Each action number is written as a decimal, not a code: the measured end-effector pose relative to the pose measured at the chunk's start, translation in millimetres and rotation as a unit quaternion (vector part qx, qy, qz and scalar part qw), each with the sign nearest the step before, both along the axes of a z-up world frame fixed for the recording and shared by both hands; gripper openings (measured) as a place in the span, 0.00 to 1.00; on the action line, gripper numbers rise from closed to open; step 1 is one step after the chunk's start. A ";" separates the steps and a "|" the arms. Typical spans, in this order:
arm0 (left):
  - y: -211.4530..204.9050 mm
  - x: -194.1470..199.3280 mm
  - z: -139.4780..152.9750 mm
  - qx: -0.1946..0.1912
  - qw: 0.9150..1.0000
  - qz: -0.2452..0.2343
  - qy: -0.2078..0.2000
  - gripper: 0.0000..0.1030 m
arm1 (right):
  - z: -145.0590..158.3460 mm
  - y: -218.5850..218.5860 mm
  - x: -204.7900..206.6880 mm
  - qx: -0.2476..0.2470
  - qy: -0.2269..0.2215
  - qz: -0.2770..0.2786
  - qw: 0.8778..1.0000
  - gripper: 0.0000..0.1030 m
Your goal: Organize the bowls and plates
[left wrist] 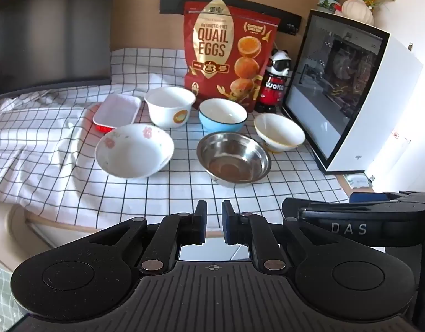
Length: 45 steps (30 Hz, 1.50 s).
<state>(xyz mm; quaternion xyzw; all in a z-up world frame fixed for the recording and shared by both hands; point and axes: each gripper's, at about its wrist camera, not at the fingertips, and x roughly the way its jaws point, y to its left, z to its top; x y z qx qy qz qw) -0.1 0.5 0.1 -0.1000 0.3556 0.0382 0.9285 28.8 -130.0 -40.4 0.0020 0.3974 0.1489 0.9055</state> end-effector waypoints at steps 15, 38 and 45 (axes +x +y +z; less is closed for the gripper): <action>2.1 -1.7 -1.5 0.010 1.000 0.007 0.007 0.13 | 0.1 1.7 1.2 0.005 0.009 0.004 1.000 1.00; 1.8 0.6 -4.8 0.007 1.000 0.005 0.014 0.13 | -4.3 1.6 2.8 0.012 0.010 0.005 1.000 1.00; 4.7 2.6 -4.0 0.004 1.000 0.007 0.015 0.13 | -5.2 2.2 2.2 0.013 0.009 0.003 1.000 1.00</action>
